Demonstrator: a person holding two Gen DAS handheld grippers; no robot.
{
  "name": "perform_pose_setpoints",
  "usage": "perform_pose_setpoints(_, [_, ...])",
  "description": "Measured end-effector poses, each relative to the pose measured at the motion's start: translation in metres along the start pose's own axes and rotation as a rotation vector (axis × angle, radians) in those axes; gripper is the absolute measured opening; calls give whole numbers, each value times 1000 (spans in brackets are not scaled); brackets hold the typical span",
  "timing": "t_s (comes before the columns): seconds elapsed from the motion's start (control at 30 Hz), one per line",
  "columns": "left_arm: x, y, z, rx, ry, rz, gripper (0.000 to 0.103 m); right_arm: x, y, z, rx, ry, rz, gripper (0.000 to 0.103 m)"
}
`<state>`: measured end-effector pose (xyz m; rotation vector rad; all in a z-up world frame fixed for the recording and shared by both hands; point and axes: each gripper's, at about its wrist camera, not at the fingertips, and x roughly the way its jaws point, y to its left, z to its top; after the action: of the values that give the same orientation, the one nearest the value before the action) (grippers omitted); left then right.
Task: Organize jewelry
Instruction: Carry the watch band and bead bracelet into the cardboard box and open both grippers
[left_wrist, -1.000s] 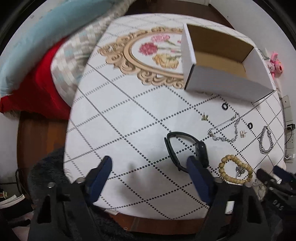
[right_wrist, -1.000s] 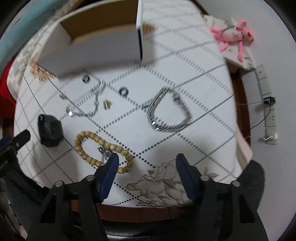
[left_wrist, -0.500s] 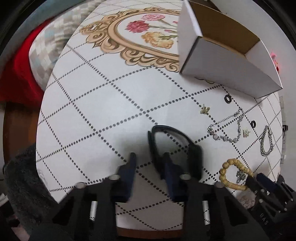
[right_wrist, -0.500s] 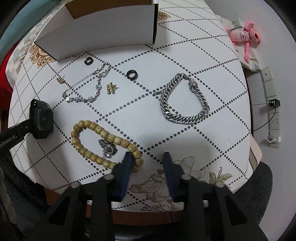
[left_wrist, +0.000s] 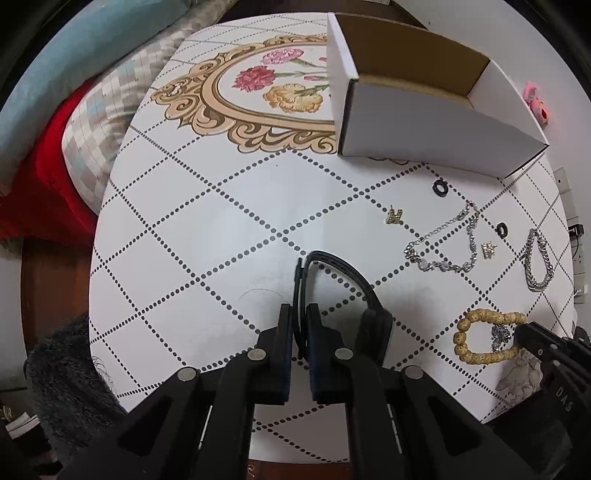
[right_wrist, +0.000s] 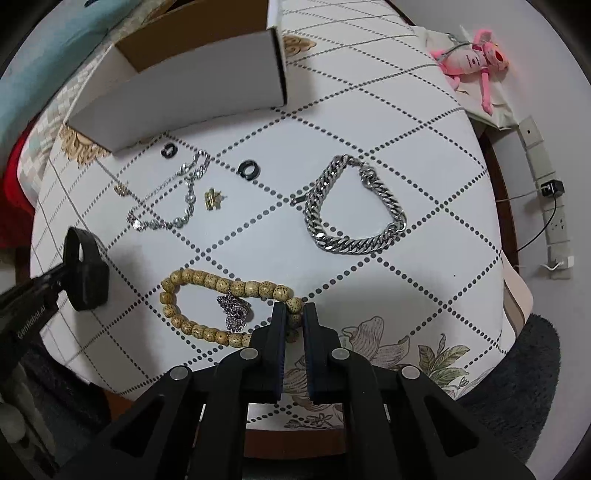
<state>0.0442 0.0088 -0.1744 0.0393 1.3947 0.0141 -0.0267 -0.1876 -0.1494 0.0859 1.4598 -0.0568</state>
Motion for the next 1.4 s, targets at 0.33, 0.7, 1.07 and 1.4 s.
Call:
perform_pose_setpoints(0.33, [-46, -7, -14, 0, -22, -38, 4, -48, 5, 4, 30, -67, 129, 9])
perform_pose_setpoints(0.7, [-100, -30, 14, -7, -121, -136, 4, -112, -10, 58, -17, -206, 241, 9])
perform_pose_setpoints(1.07, [-100, -35, 126, -10, -149, -213, 4, -140, 14, 163, -76, -285, 297, 9])
perform_pose_setpoints(1.4, [-60, -37, 172, -30, -24, -265, 14, -86, 27, 213, -66, -182, 317, 9])
